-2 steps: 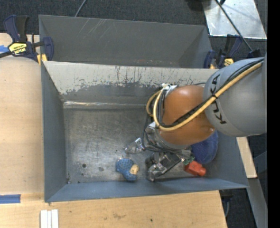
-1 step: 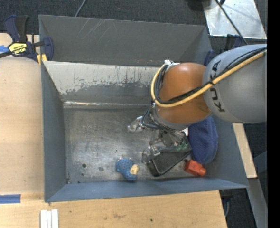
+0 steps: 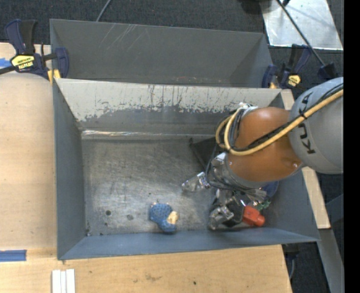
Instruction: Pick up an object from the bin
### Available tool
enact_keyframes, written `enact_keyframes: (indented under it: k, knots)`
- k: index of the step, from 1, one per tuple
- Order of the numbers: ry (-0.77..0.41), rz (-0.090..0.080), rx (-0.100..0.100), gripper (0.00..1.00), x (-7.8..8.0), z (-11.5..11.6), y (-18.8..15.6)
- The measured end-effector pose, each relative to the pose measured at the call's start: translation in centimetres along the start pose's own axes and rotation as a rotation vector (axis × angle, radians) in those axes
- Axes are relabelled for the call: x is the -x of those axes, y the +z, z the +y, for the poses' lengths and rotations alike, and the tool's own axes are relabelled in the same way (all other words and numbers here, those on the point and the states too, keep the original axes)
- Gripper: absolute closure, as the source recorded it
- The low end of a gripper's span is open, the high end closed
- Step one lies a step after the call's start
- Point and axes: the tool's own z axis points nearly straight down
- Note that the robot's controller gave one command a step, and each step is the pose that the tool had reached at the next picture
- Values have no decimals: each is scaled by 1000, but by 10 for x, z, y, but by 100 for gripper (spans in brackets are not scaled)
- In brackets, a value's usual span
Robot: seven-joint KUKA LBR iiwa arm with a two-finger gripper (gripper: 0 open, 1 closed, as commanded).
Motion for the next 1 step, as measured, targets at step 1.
enact_keyframes:
  k: [1]
  knots:
    - [-23,-4,0,0,50,92,-8]
